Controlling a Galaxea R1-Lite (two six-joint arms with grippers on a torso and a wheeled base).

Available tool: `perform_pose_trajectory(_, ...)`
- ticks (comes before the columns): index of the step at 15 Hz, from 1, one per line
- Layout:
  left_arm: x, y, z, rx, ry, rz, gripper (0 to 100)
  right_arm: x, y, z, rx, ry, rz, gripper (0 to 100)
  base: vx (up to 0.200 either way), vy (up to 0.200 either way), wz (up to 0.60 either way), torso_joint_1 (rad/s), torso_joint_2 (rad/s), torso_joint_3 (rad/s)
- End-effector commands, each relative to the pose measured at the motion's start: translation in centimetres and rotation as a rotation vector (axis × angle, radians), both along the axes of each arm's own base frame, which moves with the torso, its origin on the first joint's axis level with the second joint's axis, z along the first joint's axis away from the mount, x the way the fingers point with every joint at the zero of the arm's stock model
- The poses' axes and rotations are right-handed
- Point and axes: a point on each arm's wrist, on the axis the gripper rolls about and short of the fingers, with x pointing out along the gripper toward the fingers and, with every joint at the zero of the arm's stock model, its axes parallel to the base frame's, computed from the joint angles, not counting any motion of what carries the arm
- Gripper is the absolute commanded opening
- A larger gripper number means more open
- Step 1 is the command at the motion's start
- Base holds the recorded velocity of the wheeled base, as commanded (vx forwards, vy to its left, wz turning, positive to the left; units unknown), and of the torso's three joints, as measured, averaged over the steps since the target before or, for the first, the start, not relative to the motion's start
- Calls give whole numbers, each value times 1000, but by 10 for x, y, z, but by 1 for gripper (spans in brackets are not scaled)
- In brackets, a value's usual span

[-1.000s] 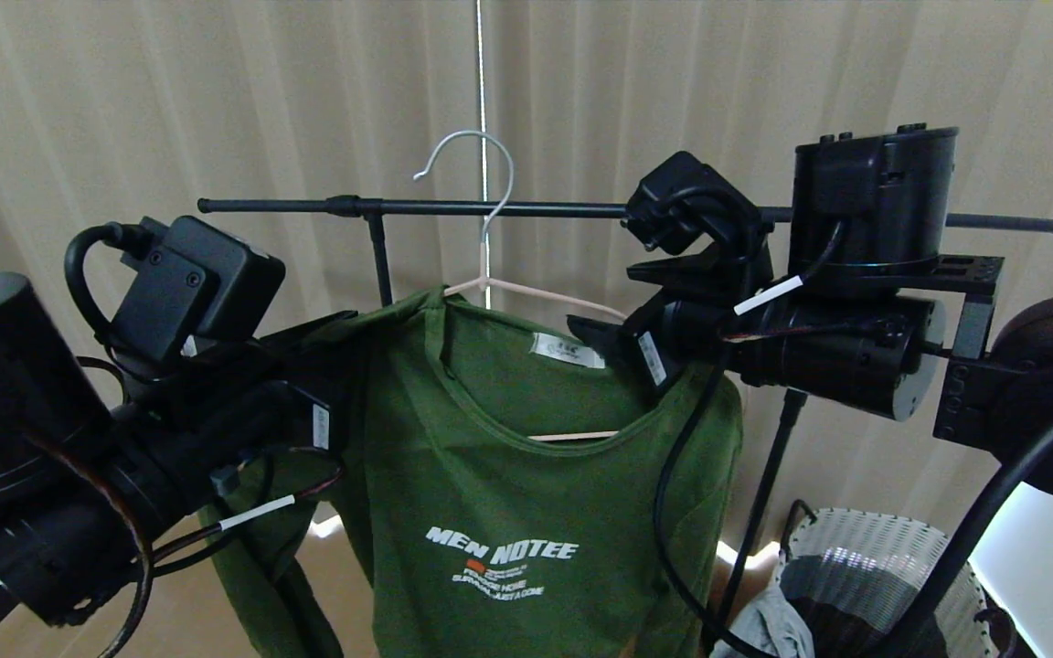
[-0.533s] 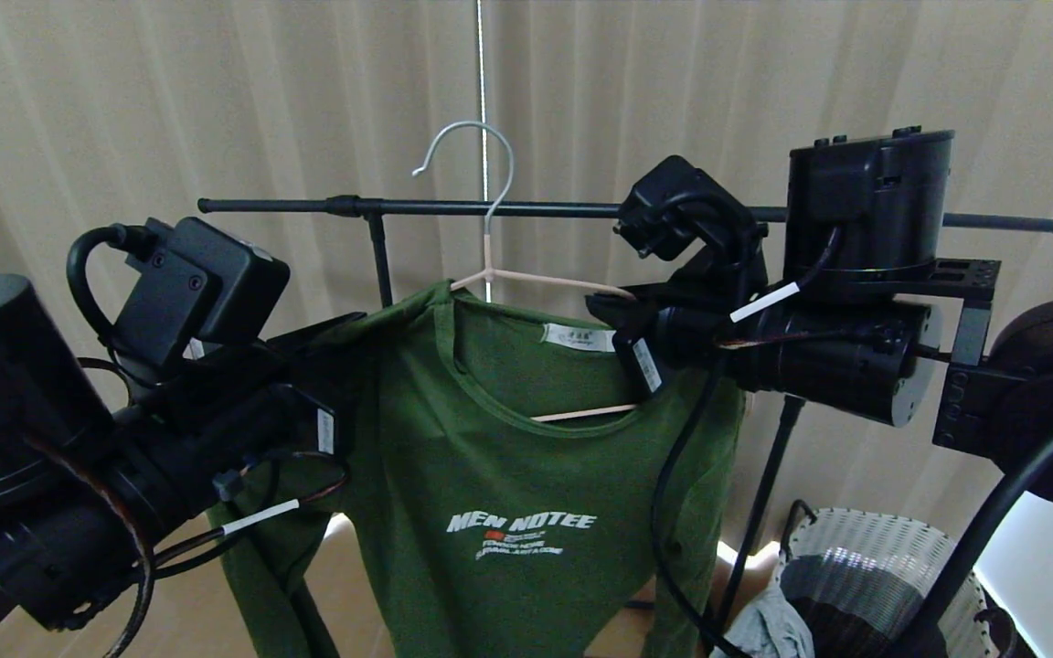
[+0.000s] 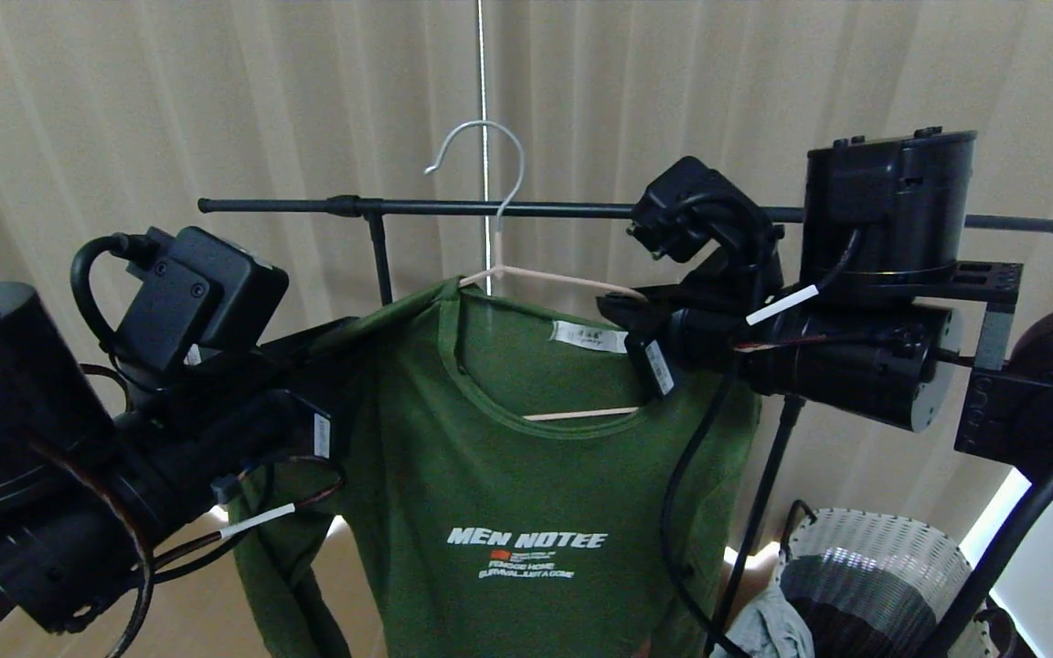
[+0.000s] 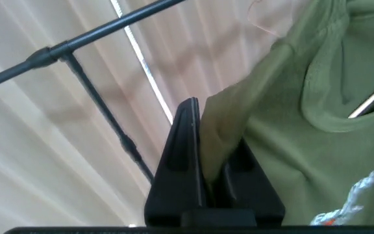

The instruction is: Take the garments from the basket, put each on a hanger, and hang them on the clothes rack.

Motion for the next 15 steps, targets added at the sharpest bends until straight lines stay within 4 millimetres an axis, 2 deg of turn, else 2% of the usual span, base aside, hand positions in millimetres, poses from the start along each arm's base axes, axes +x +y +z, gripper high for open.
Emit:
perform_pose_trajectory(1, 0, -1, 0, 0, -1, -8, 100, -5, -2, 4, 7, -7, 10, 0, 0, 0, 0, 0, 0, 0)
perform_pose_trajectory(4, -1, 0, 1, -1, -4, -8, 100, -8, -9, 11, 23, -26, -1, 0, 0, 0, 0, 0, 0, 0)
perform_pose_trajectory(12, -19, 12, -3, -28, -24, -8, 100, -4, -46, 19, 33, -44, -108, 0, 0, 0, 0, 0, 0, 0)
perform_pose_trajectory(15, -26, 18, -23, -44, 17, 2, 100, -9, -60, 28, 50, -72, -167, 0, 0, 0, 0, 0, 0, 0)
